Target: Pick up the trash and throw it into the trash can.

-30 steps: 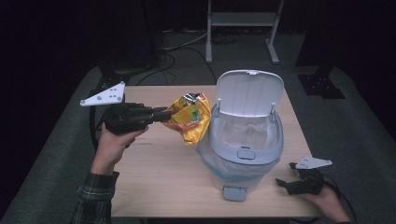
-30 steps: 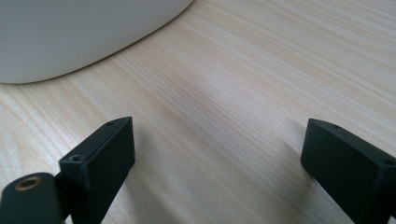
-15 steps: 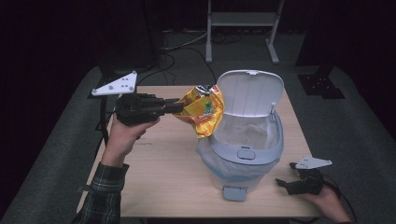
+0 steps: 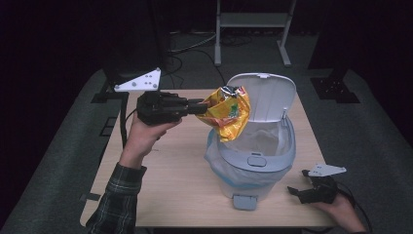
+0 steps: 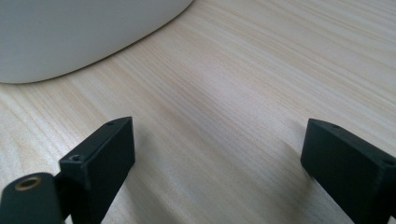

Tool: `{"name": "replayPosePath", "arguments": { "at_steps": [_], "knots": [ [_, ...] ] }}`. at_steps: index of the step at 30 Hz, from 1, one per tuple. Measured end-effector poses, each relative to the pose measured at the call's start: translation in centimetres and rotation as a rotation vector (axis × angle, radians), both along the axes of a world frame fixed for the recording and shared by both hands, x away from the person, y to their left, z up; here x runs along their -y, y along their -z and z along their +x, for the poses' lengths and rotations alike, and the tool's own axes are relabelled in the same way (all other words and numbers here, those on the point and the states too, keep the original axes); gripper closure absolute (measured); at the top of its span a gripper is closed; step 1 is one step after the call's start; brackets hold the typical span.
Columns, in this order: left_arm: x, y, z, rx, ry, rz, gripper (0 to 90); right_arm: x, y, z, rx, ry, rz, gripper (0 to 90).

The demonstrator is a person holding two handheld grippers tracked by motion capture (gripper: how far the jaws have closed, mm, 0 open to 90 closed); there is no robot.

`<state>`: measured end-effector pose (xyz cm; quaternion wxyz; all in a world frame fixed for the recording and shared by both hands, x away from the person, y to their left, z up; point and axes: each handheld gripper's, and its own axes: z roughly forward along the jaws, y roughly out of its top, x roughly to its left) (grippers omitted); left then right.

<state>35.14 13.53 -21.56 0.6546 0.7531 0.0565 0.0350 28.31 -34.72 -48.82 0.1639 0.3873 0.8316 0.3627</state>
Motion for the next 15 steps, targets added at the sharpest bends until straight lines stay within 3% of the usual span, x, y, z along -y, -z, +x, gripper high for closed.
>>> {"name": "replayPosePath", "arguments": {
  "at_steps": [15],
  "knots": [
    [3.3,-0.3,0.8,0.002,0.052,0.012,83.2,0.0,0.0,0.0,0.000,0.000,0.001,8.8]
  ]
}}
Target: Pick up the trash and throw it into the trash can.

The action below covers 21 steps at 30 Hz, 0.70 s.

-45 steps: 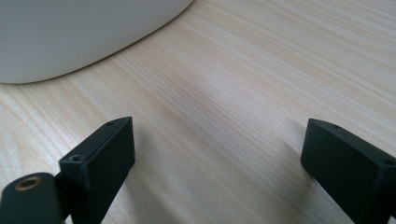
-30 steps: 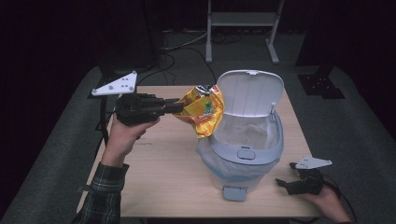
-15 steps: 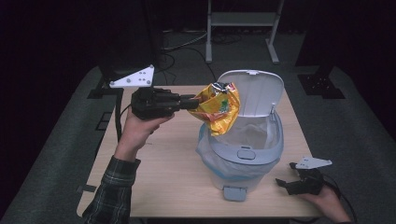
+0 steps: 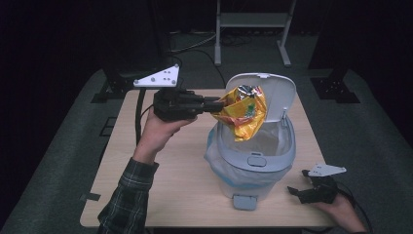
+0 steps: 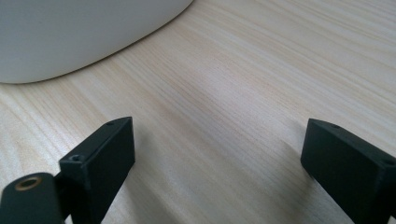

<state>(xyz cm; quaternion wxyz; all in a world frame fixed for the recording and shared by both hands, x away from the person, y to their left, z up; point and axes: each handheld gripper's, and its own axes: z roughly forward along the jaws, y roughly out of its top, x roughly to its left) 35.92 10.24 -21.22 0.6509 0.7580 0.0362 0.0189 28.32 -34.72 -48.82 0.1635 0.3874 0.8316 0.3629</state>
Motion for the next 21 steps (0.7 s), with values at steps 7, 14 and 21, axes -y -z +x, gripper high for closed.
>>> {"name": "replayPosePath", "arguments": {
  "at_steps": [7,14,21],
  "knots": [
    [1.6,-0.1,0.4,0.003,0.016,0.007,83.1,0.0,0.0,0.0,0.000,0.000,0.000,8.8],
    [3.5,0.1,1.2,-0.005,0.036,0.020,82.9,0.0,0.0,0.0,0.000,0.000,0.000,8.8],
    [4.8,0.6,1.6,-0.012,0.039,0.036,81.8,0.0,0.0,0.0,0.000,0.000,0.000,8.8]
  ]
}}
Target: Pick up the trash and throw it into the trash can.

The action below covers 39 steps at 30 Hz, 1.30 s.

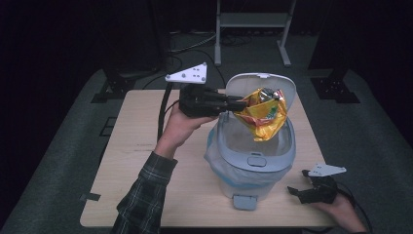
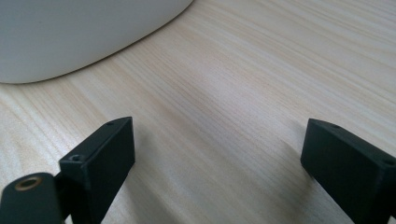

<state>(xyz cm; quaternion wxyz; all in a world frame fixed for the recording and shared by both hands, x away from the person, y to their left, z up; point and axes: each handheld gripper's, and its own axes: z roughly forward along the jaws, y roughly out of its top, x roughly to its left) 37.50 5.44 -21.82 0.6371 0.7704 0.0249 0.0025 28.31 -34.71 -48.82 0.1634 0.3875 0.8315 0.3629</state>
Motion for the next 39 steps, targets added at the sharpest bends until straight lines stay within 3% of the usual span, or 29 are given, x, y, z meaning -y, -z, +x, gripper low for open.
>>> {"name": "replayPosePath", "arguments": {
  "at_steps": [6,14,28,34,39],
  "knots": [
    [0.4,0.1,0.0,0.001,0.001,0.004,81.5,0.0,0.0,0.0,0.000,0.000,0.000,8.8],
    [0.4,0.1,0.0,0.007,-0.020,0.001,71.4,0.0,0.0,0.0,0.001,-0.001,-0.001,8.8],
    [0.0,-0.2,-0.5,0.027,-0.026,0.011,67.1,0.0,0.0,0.0,0.001,-0.001,-0.001,8.8],
    [-0.6,-0.2,-0.4,0.032,-0.050,0.009,64.5,0.0,0.0,0.0,0.001,-0.001,-0.001,8.8],
    [-2.0,0.0,0.4,0.023,-0.102,0.006,65.7,0.0,0.0,0.0,0.001,-0.001,-0.001,8.8]
  ]
}}
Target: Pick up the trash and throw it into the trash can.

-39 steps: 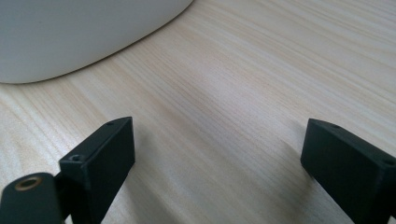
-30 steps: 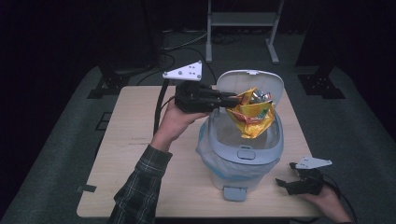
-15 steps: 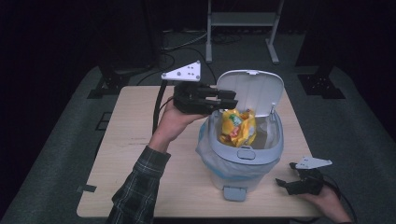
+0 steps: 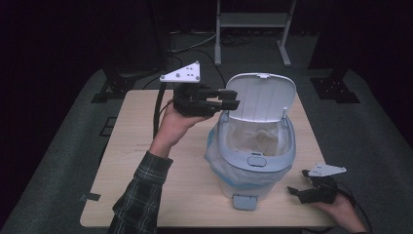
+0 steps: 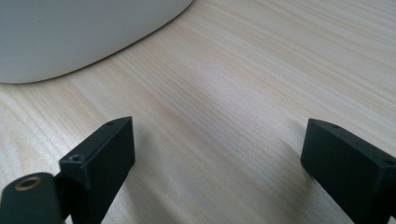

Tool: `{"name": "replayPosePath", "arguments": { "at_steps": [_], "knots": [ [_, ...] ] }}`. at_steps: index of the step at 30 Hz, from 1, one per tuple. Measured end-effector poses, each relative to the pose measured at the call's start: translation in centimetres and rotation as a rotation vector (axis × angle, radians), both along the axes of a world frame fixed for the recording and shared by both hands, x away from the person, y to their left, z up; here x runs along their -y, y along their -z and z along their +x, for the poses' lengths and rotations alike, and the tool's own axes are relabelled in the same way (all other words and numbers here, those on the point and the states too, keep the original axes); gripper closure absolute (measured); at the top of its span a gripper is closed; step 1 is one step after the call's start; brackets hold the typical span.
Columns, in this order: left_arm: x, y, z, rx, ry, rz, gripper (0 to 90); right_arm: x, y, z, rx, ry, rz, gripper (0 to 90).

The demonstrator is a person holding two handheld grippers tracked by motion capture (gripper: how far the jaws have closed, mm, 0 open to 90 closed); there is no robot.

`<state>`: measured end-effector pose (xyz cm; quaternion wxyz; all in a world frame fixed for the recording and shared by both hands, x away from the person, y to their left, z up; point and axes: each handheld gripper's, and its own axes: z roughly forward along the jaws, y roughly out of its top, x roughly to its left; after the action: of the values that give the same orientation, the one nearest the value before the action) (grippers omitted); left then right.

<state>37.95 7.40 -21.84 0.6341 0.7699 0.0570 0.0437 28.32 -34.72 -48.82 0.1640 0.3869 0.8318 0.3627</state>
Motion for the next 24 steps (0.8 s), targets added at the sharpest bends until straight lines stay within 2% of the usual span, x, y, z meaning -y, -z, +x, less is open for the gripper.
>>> {"name": "replayPosePath", "arguments": {
  "at_steps": [4,14,17,24],
  "knots": [
    [-0.6,0.1,0.3,-0.003,-0.017,-0.010,65.8,0.0,0.0,0.0,0.000,0.000,0.000,8.8],
    [-2.3,-0.2,2.0,-0.014,-0.071,-0.038,73.4,0.0,0.0,0.0,0.000,0.000,0.000,8.8],
    [-2.6,-0.2,2.6,-0.027,-0.072,-0.055,78.7,0.0,0.0,0.0,0.000,0.000,0.000,8.8],
    [-2.6,0.0,3.9,-0.045,-0.078,-0.065,89.8,0.0,0.0,0.0,0.000,0.000,0.000,8.8]
  ]
}}
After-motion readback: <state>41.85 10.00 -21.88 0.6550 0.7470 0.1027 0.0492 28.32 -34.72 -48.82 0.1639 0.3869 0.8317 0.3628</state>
